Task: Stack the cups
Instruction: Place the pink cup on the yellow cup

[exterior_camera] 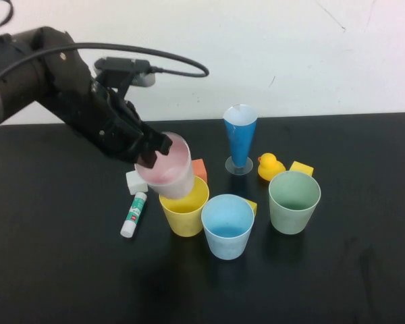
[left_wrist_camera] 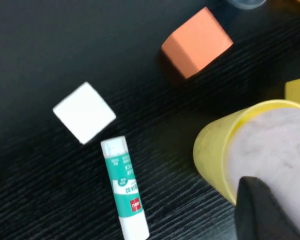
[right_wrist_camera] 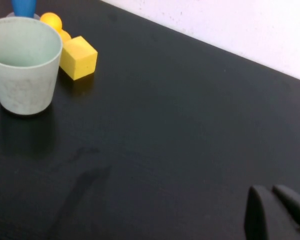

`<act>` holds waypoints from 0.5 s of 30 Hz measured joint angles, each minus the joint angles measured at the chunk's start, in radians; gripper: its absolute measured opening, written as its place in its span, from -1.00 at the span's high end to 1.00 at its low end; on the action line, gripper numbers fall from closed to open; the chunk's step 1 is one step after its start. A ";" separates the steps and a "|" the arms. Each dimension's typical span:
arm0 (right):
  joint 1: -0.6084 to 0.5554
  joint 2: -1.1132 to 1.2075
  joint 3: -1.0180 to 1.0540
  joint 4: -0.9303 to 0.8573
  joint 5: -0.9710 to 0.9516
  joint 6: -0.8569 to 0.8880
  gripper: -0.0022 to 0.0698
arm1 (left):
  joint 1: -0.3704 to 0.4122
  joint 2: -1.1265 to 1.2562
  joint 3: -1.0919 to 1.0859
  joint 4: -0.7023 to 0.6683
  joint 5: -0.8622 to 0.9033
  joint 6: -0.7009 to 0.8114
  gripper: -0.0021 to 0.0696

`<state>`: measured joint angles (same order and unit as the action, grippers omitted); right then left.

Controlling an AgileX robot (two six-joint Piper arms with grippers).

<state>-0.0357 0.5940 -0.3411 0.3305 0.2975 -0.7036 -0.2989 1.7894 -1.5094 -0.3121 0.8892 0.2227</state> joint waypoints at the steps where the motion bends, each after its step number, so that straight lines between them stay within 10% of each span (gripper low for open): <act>1: 0.000 0.000 0.000 0.002 0.000 0.000 0.95 | 0.000 0.008 0.000 0.000 0.000 0.000 0.81; 9: 0.000 0.000 0.000 0.061 0.008 -0.004 0.95 | -0.002 0.019 0.000 0.000 -0.030 0.009 0.14; 15: 0.000 0.002 -0.037 0.189 0.127 -0.193 0.95 | -0.002 -0.042 -0.040 0.024 -0.043 0.017 0.50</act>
<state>-0.0357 0.5958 -0.3780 0.5195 0.4248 -0.8962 -0.3012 1.7475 -1.5497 -0.2878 0.8465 0.2399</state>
